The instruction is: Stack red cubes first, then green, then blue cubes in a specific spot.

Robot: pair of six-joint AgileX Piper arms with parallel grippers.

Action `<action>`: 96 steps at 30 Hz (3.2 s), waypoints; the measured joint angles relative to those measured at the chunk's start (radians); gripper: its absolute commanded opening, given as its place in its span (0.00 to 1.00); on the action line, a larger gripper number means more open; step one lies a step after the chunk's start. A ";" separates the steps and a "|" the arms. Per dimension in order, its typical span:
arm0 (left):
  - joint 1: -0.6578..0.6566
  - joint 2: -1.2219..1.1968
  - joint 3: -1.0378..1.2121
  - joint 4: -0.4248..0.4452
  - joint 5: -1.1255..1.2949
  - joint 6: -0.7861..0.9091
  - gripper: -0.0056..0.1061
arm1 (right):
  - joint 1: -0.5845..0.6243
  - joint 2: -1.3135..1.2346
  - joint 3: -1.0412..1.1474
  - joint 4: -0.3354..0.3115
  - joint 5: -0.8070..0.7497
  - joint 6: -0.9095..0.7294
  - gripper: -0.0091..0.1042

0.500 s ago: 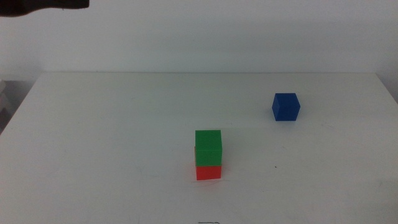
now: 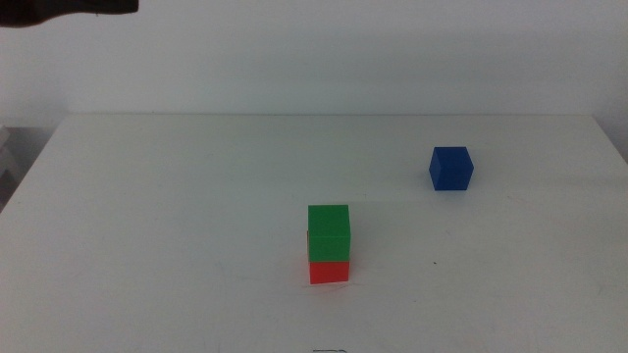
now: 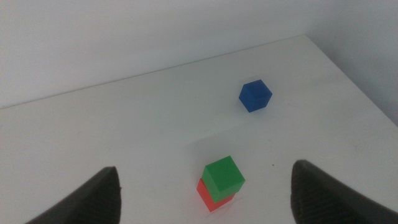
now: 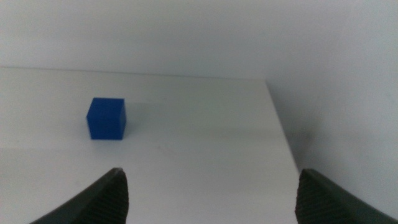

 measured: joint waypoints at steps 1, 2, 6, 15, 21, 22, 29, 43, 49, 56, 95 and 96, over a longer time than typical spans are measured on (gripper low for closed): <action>0.000 0.000 0.000 0.000 0.000 0.000 0.89 | 0.000 0.034 -0.024 -0.010 0.000 0.000 0.85; 0.000 0.000 0.000 0.001 0.000 0.000 0.89 | 0.000 0.065 -0.050 -0.021 -0.001 0.000 0.85; 0.000 0.000 0.000 0.001 0.000 0.000 0.89 | 0.000 0.153 -0.098 -0.029 -0.041 0.008 0.85; 0.000 0.000 0.000 0.001 0.000 0.000 0.89 | 0.000 0.309 -0.158 0.058 0.134 -0.003 0.85; 0.000 0.000 0.001 0.005 0.000 0.000 0.89 | 0.000 0.466 -0.323 0.162 0.334 -0.058 0.85; 0.000 0.000 0.001 0.006 0.000 0.000 0.89 | 0.000 0.487 -0.339 0.164 0.338 -0.058 0.85; 0.000 0.000 0.001 0.009 0.000 0.000 0.89 | 0.000 0.547 -0.366 0.197 0.326 -0.042 0.85; 0.000 0.000 0.001 0.009 0.000 0.000 0.89 | 0.009 0.727 -0.632 0.292 0.377 -0.127 0.85; 0.000 0.000 0.001 0.009 0.000 0.000 0.89 | 0.117 0.955 -0.822 0.254 0.416 -0.102 0.85; 0.000 0.000 0.001 0.009 0.000 0.000 0.89 | 0.212 1.228 -1.044 0.178 0.437 0.029 0.85; 0.000 0.000 0.001 0.016 0.000 0.000 0.89 | 0.218 1.823 -1.446 0.170 0.501 0.053 0.07; 0.000 0.000 0.001 0.016 0.000 0.000 0.89 | 0.218 1.818 -1.446 0.170 0.502 0.046 0.07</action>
